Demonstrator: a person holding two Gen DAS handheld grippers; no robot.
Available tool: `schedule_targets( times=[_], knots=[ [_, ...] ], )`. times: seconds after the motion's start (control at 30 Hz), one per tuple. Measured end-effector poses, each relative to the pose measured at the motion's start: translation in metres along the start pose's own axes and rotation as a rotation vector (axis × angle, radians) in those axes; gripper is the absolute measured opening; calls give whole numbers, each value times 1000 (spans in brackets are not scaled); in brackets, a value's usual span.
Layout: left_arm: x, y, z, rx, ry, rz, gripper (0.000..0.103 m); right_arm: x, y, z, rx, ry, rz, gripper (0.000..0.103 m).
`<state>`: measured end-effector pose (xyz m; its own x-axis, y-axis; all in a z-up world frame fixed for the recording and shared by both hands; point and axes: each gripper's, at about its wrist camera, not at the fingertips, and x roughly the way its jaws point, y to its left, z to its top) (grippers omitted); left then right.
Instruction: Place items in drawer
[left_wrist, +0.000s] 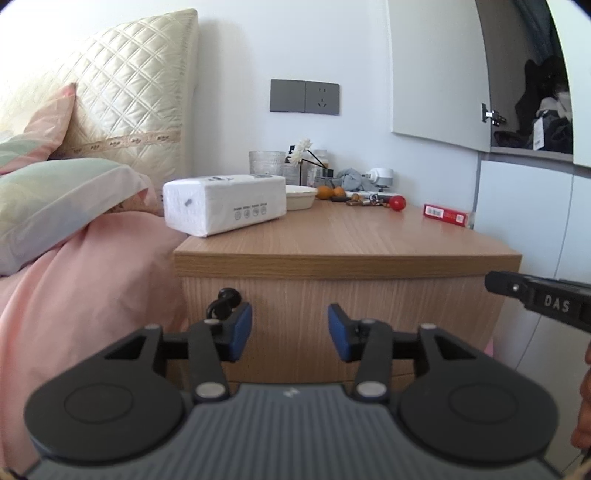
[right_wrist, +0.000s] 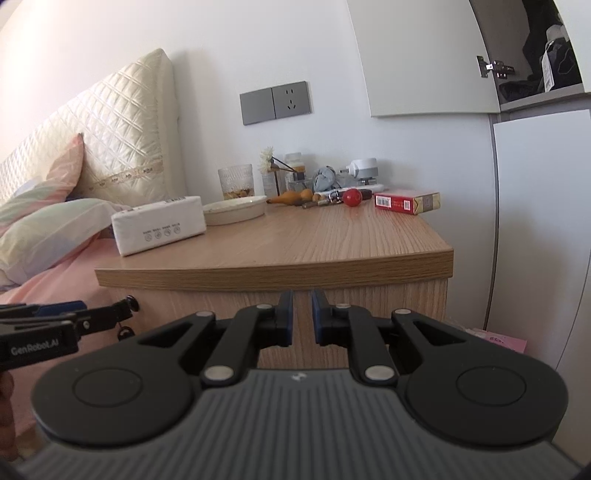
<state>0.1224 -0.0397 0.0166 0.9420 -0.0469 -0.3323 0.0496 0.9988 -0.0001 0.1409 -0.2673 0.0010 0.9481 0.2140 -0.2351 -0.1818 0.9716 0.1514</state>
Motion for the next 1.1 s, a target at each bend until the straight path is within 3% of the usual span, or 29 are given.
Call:
schedule_targets(
  times=[0.27,0.63,0.8,1.1],
  knots=[
    [-24,5,-1,-2,-37,16,52,-22,10,3,-39,-24,-4,13],
    [-56,4,-9,23,-83,45,77,-60,4,-1,2,-46,3,14],
    [-72,0,-16,42,-111,54,82,-75,7,-11,7,-34,26,14],
    [-98,-5,-26,79,-166,48,94,-100,20,-17,-40,-116,48,15]
  ],
)
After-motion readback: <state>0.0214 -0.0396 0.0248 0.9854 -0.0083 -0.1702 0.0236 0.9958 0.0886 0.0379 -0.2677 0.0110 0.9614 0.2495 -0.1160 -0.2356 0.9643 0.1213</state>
